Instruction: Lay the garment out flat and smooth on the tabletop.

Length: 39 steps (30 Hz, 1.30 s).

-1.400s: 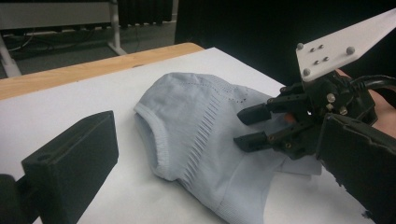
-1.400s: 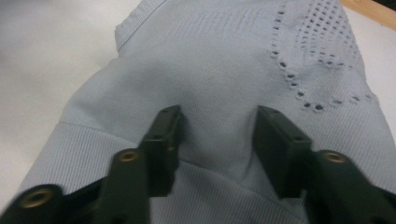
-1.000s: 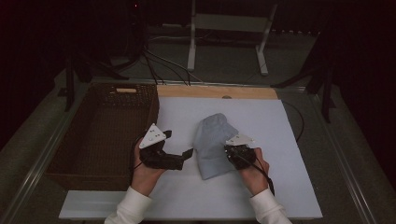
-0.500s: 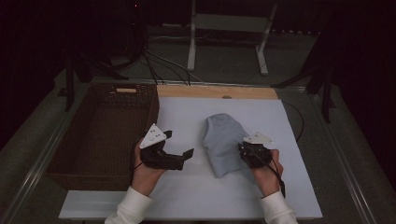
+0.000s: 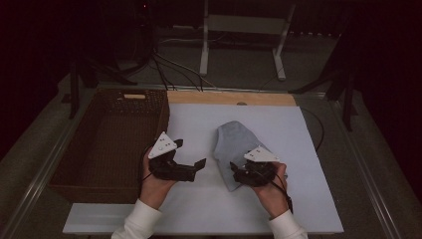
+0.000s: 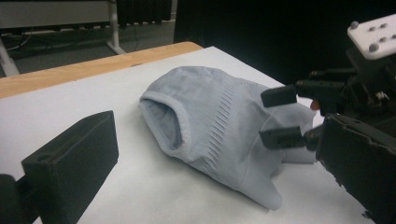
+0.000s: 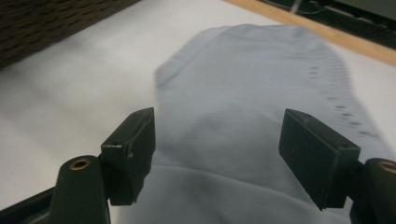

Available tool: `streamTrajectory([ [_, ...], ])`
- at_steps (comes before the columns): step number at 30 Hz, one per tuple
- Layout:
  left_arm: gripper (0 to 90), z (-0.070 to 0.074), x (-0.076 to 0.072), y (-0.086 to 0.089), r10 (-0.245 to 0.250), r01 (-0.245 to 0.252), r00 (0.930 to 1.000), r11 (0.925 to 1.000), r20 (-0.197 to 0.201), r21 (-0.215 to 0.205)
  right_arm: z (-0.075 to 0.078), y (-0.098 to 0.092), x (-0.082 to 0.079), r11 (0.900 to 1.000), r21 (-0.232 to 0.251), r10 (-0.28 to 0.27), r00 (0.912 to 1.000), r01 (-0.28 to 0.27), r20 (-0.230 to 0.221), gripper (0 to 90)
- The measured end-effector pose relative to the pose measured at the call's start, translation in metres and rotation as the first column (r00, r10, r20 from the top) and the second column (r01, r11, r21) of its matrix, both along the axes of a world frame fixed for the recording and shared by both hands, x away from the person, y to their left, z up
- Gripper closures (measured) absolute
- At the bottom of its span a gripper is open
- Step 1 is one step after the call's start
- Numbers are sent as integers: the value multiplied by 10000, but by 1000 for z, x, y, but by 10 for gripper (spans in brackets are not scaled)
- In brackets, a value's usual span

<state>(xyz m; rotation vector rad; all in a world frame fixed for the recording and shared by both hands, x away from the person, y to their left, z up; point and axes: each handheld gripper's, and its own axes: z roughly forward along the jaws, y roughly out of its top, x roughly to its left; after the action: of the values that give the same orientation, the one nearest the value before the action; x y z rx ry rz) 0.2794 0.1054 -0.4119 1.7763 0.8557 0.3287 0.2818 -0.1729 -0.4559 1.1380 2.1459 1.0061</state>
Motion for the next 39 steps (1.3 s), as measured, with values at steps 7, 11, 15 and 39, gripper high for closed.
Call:
streamTrajectory([
  [7, 1, 1, -1, 0, -40, 40, 10000, 10000, 73, -1, -8, 18, -4, 9983, -179, 543, 9983, -547, -234, 233],
  [11, 1, 1, -1, 0, -34, 34, 10000, 10000, 25, 2, -13, 26, -5, 9963, -286, 803, 9960, -814, -394, 203],
  [15, 1, 1, -1, 0, -40, 40, 10000, 10000, 55, -12, -21, 30, -4, 9956, -449, 785, 9944, -818, -703, 163],
  [39, 0, 0, 0, -1, -72, 72, 10000, 10000, 36, -10, -34, 27, -1, 9906, -1112, 571, 9804, -791, -1886, 853],
])
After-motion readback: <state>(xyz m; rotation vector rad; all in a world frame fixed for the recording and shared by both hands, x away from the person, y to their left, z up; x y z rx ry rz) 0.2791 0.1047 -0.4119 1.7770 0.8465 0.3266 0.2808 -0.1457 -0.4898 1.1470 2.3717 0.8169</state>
